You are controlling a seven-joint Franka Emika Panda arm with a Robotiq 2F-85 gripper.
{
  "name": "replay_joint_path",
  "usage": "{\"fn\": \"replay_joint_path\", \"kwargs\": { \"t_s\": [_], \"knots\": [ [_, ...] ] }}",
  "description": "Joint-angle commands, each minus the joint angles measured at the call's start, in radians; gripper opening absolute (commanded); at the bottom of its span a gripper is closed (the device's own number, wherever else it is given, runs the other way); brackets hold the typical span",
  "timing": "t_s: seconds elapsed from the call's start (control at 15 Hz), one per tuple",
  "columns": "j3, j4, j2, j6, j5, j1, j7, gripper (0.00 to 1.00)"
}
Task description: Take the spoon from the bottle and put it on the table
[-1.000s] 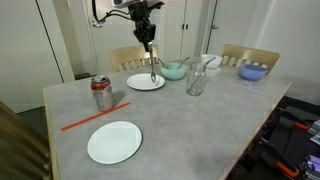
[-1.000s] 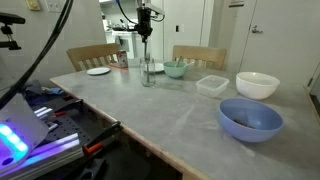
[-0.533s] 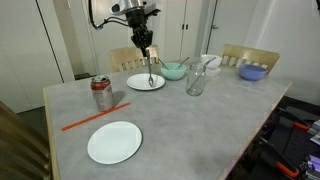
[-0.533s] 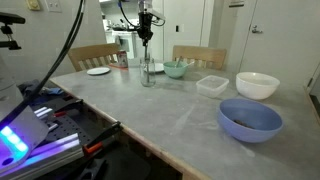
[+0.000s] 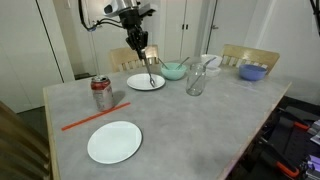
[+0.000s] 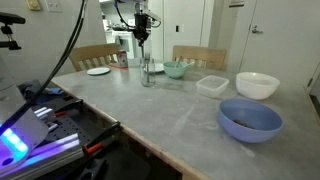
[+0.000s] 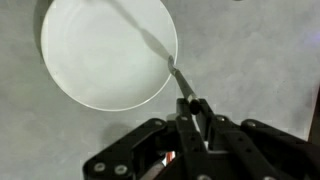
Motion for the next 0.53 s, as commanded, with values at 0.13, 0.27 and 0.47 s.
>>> {"fn": "replay_joint_path", "kwargs": {
  "t_s": [0.13,0.27,0.47],
  "knots": [
    [0.001,0.083,0.023,-0.092,-0.007,0.067,0.015,0.04],
    [0.001,0.098,0.028,-0.105,-0.007,0.086,0.010,0.04],
    [-0.003,0.109,0.041,-0.112,-0.008,0.099,0.001,0.04]
  ]
}}
